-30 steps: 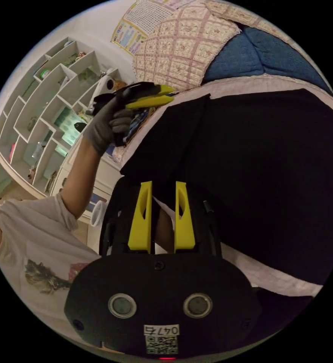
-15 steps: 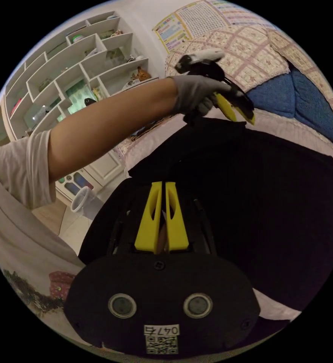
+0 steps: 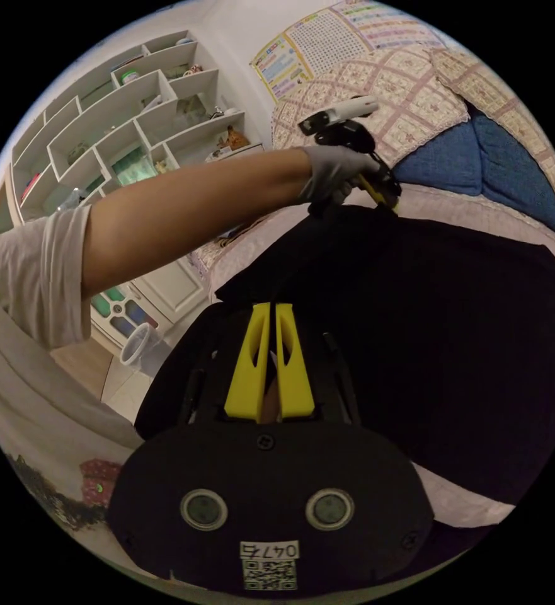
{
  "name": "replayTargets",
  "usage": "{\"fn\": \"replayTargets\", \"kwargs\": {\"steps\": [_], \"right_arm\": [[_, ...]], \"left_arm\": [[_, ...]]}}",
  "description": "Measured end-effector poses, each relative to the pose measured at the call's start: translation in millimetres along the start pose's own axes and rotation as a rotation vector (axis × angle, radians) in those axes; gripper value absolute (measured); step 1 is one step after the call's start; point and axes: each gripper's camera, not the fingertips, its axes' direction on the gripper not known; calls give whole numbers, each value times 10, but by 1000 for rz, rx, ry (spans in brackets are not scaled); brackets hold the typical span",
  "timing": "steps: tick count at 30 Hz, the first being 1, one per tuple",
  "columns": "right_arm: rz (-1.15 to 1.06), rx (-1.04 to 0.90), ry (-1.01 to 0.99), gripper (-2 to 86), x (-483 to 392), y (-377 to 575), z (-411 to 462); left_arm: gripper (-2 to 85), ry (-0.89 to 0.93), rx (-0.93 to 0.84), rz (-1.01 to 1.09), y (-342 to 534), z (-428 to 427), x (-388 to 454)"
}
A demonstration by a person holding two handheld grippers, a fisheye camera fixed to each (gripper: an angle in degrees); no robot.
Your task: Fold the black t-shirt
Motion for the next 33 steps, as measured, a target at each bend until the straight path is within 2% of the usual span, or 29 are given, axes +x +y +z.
{"fn": "replayTargets", "kwargs": {"steps": [5,17,25,27,29,33], "right_arm": [[33,69,7,-9,-133,199,-447],[46,66,31,-10,-339,343,-1283],[86,33,56,-9,-214,404,-1840],[125,25,37,-6,-117,428,-1962],[187,21,-26,9,34,484,-2131],[260,-58,-126,69,192,629,-2440]], "left_arm": [[-6,207,181,-60,313,-335,-237],[-8,226,238,-9,554,-189,65],[-2,209,175,19,546,155,460],[10,208,135,-13,517,359,503],[70,227,116,-38,499,488,527],[126,331,174,-85,528,462,543]]}}
